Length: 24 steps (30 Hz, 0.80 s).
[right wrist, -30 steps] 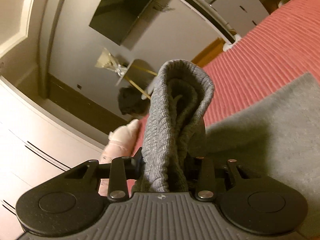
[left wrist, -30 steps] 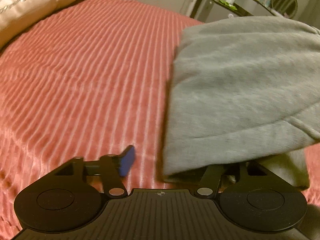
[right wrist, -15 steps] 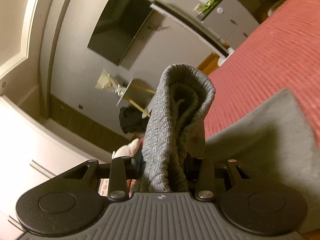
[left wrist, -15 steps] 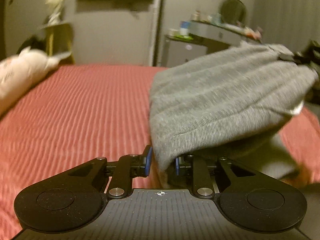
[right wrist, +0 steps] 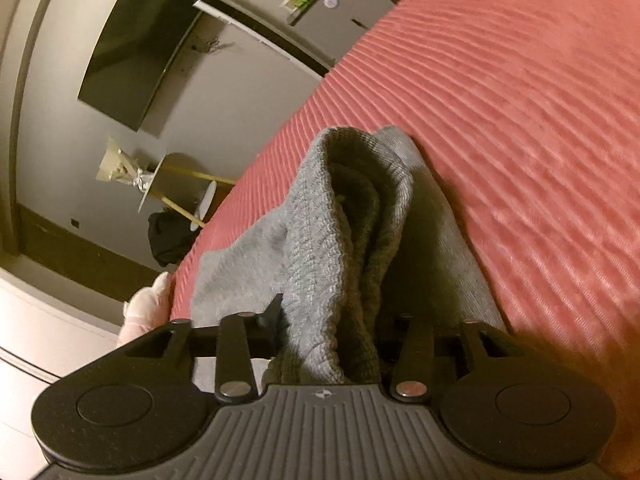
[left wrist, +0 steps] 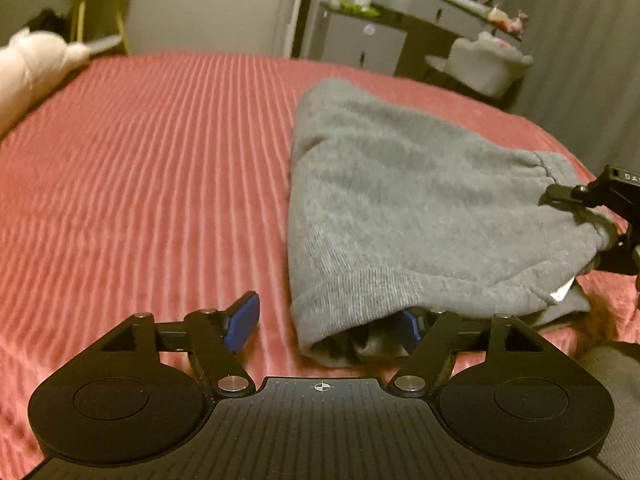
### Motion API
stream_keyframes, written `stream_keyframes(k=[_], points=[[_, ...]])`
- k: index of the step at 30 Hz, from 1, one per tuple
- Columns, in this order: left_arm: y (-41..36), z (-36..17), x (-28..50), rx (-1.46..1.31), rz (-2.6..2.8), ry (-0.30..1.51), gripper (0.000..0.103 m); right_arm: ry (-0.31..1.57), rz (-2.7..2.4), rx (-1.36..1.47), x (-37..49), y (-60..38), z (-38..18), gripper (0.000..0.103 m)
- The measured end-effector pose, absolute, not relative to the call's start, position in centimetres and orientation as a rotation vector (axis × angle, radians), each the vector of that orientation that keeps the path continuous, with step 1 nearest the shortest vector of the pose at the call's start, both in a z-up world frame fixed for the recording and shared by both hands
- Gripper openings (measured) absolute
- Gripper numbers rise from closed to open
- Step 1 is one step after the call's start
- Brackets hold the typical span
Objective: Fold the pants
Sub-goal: 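Open both grippers and release the folded pants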
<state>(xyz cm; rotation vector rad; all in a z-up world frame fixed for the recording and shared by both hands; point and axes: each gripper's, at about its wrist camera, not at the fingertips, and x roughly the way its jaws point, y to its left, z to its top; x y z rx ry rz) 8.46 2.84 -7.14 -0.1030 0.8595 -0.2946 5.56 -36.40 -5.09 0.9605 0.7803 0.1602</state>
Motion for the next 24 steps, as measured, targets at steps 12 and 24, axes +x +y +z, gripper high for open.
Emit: stream_keyframes(k=[12,24], points=[[2.6,-6.5,8.0,-0.156,-0.372,0.837,0.034,0.687,0.187,0.936,4.4,-37.6,-3.4,0.038],[-0.4,-0.9,4.9,0.147,-0.342,0.630,0.075,0.506,-0.124,0.455,1.6,-33.9,0.8,0.071]])
